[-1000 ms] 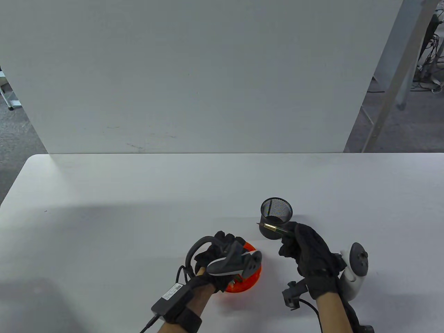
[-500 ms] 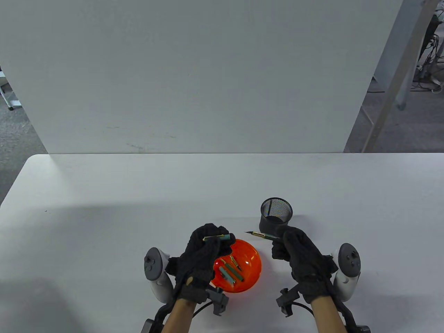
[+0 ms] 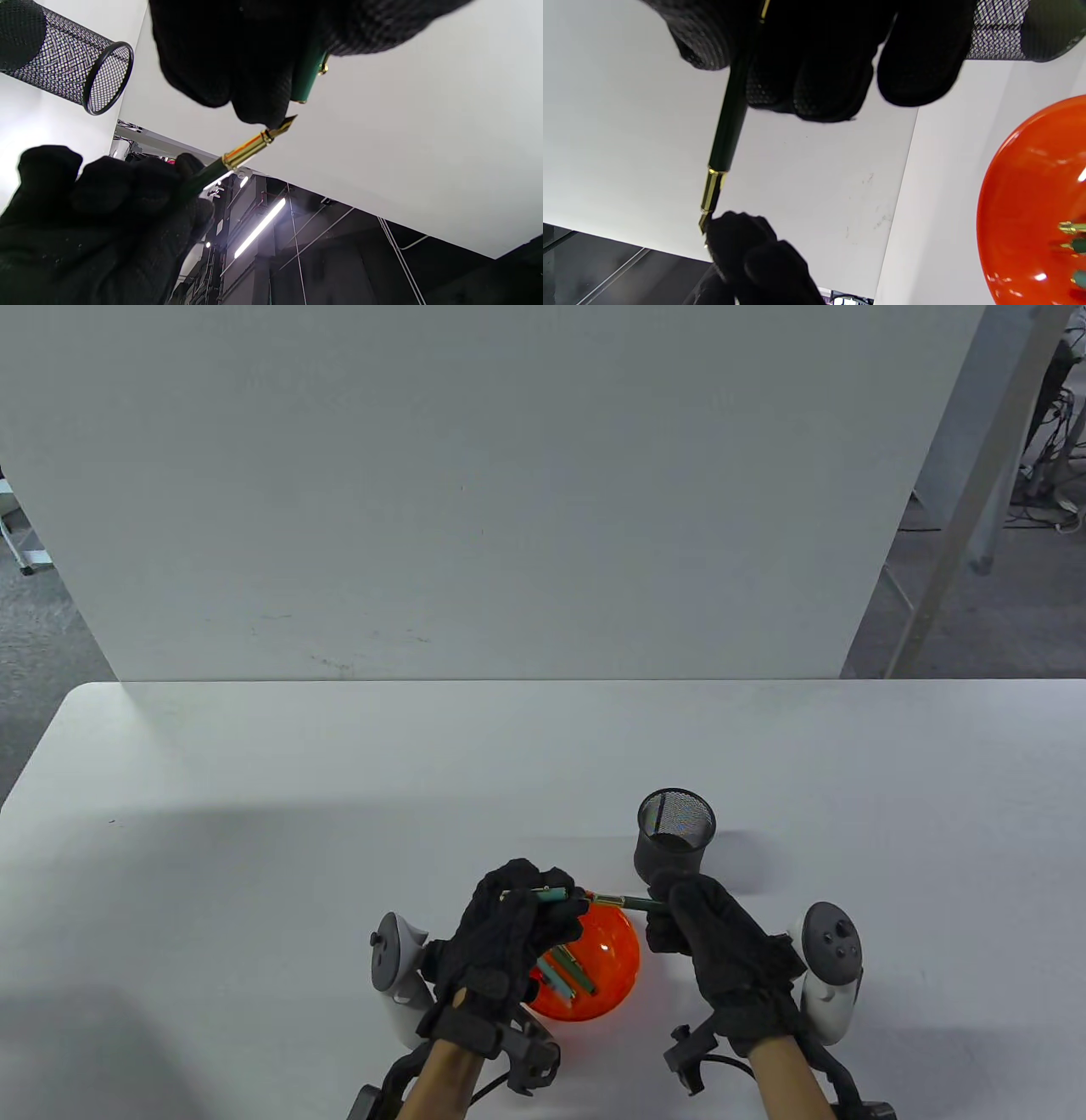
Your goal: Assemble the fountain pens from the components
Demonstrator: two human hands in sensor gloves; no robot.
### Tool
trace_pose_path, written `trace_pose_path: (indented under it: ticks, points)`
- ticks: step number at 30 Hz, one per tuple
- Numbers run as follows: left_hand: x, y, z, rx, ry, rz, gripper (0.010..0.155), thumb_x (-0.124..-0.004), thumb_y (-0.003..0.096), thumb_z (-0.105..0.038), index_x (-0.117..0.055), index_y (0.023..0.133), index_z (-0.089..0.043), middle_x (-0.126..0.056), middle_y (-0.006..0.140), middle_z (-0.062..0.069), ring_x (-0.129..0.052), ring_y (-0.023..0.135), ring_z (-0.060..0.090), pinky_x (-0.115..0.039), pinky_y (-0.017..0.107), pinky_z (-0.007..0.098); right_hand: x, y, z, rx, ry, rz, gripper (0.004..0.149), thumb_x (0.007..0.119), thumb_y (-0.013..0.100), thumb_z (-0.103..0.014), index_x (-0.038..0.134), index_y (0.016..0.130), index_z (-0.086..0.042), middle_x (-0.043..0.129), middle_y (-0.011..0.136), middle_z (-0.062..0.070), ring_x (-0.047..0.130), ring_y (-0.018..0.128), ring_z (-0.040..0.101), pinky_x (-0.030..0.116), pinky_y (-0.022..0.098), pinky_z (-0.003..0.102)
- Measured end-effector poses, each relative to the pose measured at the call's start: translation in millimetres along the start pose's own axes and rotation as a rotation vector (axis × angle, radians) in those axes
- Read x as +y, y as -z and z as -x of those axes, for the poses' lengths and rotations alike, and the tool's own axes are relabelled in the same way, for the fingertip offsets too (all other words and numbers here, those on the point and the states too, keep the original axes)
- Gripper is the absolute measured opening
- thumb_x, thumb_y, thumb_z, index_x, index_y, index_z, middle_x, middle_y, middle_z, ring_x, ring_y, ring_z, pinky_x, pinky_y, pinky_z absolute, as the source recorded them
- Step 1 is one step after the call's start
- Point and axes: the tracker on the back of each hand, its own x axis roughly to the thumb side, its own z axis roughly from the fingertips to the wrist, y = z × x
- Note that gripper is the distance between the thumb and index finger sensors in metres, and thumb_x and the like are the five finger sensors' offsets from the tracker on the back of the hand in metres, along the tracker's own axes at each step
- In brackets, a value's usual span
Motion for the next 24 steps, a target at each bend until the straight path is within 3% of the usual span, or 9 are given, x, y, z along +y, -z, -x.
trace_pose_path:
  ticks: [7, 14, 18, 20, 23, 24]
  points:
    - [3, 0, 2, -0.003, 0.084, -0.003, 0.050, -0.072, 0.0579, -0.037, -0.057, 0.103, -0.020, -0.079, 0.098, 0.013, -0.102, 0.082, 0.024, -0.087, 0.061, 0.043, -1, 0, 1, 0.003, -0.075, 0.002, 0.041, 0.063, 0.063, -0.042, 0.074, 0.094, -0.018, 0.088, 0.077, 0.003, 0.092, 0.061, 0.020, 0.079, 0.056, 0.051]
    - [3, -1, 4, -0.008, 0.286, -0.007, 0.049, -0.071, 0.0594, -0.038, -0.060, 0.103, -0.019, -0.080, 0.098, 0.015, -0.101, 0.081, 0.027, -0.085, 0.061, 0.046, 5, -1, 0, -0.014, -0.176, -0.013, 0.041, 0.063, 0.063, -0.042, 0.074, 0.094, -0.018, 0.088, 0.077, 0.003, 0.092, 0.062, 0.021, 0.079, 0.056, 0.052]
    - [-4, -4, 10, 0.003, 0.400, 0.025, 0.050, -0.064, 0.0614, -0.040, -0.061, 0.105, -0.017, -0.079, 0.099, 0.017, -0.100, 0.081, 0.030, -0.083, 0.061, 0.049, 11, -4, 0, -0.011, -0.211, 0.017, 0.041, 0.063, 0.063, -0.043, 0.074, 0.094, -0.018, 0.088, 0.076, 0.003, 0.092, 0.062, 0.020, 0.079, 0.055, 0.051]
    - [-8, -4, 7, -0.001, 0.472, 0.045, 0.051, -0.062, 0.0609, -0.039, -0.062, 0.105, -0.013, -0.080, 0.097, 0.021, -0.099, 0.078, 0.034, -0.081, 0.059, 0.052, 11, -4, 3, 0.022, -0.156, 0.013, 0.040, 0.062, 0.064, -0.043, 0.073, 0.094, -0.018, 0.087, 0.076, 0.003, 0.091, 0.061, 0.020, 0.079, 0.056, 0.051]
    - [-16, -8, 2, -0.025, 0.699, 0.016, 0.053, -0.054, 0.0587, -0.043, -0.065, 0.099, -0.010, -0.089, 0.086, 0.012, -0.107, 0.066, 0.025, -0.087, 0.052, 0.047, 16, -6, 0, 0.018, -0.168, 0.026, 0.040, 0.063, 0.063, -0.043, 0.075, 0.090, -0.016, 0.088, 0.071, 0.002, 0.092, 0.056, 0.019, 0.081, 0.054, 0.049]
    - [-18, -11, 1, -0.037, 0.695, 0.000, 0.054, -0.054, 0.0583, -0.044, -0.065, 0.097, -0.009, -0.092, 0.080, 0.010, -0.108, 0.059, 0.023, -0.088, 0.048, 0.046, 17, -8, 0, 0.020, -0.187, 0.036, 0.040, 0.062, 0.062, -0.043, 0.076, 0.089, -0.017, 0.088, 0.069, 0.000, 0.093, 0.054, 0.017, 0.082, 0.054, 0.048]
